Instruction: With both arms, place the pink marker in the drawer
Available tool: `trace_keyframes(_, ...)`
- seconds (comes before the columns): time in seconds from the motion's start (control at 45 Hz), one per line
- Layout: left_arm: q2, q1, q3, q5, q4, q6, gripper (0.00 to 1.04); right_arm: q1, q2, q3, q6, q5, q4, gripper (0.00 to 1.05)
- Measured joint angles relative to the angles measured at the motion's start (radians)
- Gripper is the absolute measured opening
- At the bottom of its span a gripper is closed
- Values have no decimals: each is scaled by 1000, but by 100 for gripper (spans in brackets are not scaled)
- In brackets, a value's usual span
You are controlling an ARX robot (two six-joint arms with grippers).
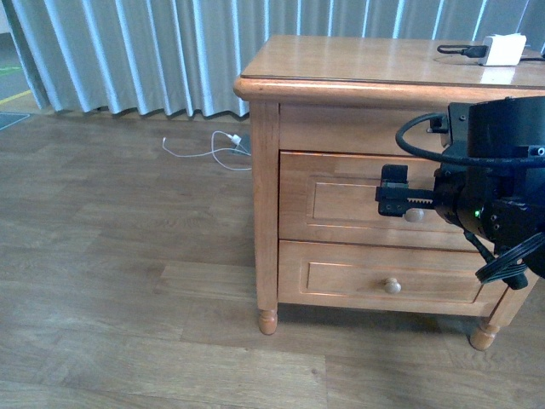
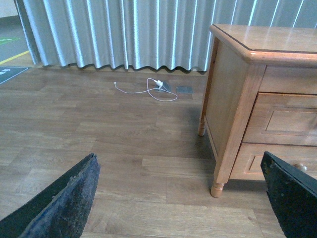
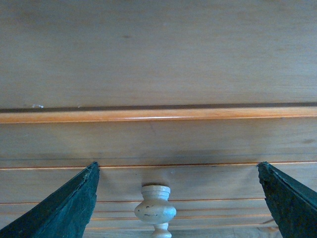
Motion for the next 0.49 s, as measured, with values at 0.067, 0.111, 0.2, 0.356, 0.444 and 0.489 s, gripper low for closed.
trace_keyframes(0.067,0,0,0,0,0,0,99,0,16,1,-16,0,35,96)
trace_keyframes(0.111,0,0,0,0,0,0,99,-1,27,1,-22,2,57,96)
trace_keyframes(0.2,0,0,0,0,0,0,99,-3,35,1,-32,3,90,96)
trace_keyframes(0.356,0,0,0,0,0,0,99,-6,35,-15,-41,3,115,96)
trace_keyframes(0.444,0,0,0,0,0,0,99,-13,14,-42,-37,7,119,96)
trace_keyframes(0.489,0,0,0,0,0,0,99,-18,-10,-66,-34,3,117,96)
